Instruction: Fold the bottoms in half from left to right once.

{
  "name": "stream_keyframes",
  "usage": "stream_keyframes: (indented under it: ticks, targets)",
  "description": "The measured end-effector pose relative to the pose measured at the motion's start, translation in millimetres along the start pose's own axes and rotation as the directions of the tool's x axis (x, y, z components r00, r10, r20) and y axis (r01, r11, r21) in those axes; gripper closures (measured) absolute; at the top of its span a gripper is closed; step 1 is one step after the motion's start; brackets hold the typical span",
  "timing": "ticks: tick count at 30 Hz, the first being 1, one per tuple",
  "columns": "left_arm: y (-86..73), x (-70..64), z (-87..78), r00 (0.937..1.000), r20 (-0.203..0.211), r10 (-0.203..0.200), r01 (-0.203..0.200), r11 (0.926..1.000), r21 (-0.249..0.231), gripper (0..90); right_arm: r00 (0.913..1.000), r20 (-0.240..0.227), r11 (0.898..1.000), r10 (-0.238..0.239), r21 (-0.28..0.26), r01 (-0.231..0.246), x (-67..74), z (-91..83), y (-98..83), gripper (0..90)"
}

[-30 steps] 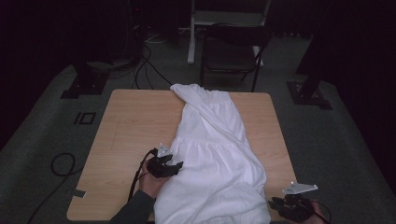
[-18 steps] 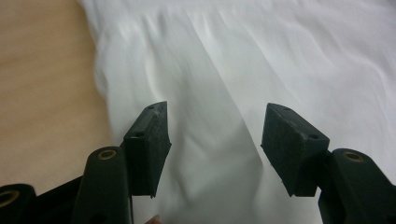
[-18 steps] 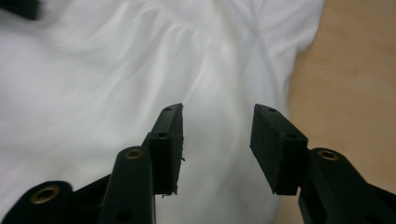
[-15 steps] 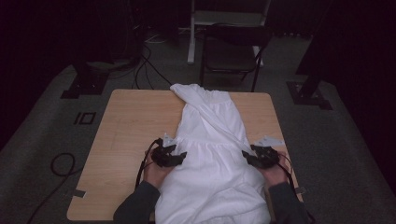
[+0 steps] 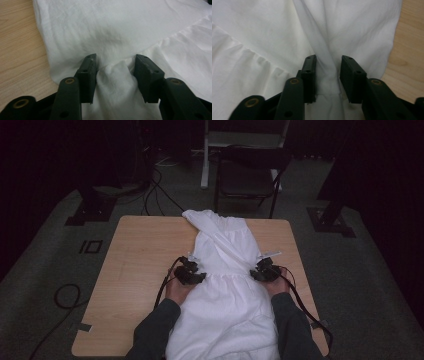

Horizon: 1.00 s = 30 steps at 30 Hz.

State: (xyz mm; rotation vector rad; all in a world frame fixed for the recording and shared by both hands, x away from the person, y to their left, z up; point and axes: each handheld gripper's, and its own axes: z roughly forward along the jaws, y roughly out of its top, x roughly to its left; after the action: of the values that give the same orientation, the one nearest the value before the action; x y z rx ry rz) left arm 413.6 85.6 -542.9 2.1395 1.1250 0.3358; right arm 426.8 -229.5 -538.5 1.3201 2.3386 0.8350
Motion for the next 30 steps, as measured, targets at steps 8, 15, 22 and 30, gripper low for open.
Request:
stream_keyframes:
  ticks: [8, 15, 22, 30]
  targets:
    - [-30.3, -10.5, -20.1, 0.9998, 0.019, 0.002, -0.001, 0.9991, -0.041, 58.8, 0.9970, -0.052, 0.997, 0.057, -0.043, -0.060, 13.0, -13.6, -25.1, 72.3]
    - [-63.2, -29.3, -46.8, 0.9993, 0.033, 0.019, -0.018, 0.9990, -0.041, 58.8, 0.9919, -0.116, 0.997, 0.052, -0.052, -0.058, 36.4, -37.2, -58.0, 72.2]
    - [-91.4, -51.0, -71.8, 0.9956, 0.081, 0.047, -0.045, 0.9988, -0.017, 58.6, 0.9809, -0.190, 0.999, 0.043, -0.008, -0.045, 56.0, -62.7, -86.4, 67.9]
    - [-74.5, -41.8, -85.1, 0.9943, 0.102, 0.031, -0.019, 0.9928, -0.118, 47.8, 0.9779, -0.205, 0.996, -0.042, -0.091, 0.024, 63.8, -69.9, -45.1, 51.8]
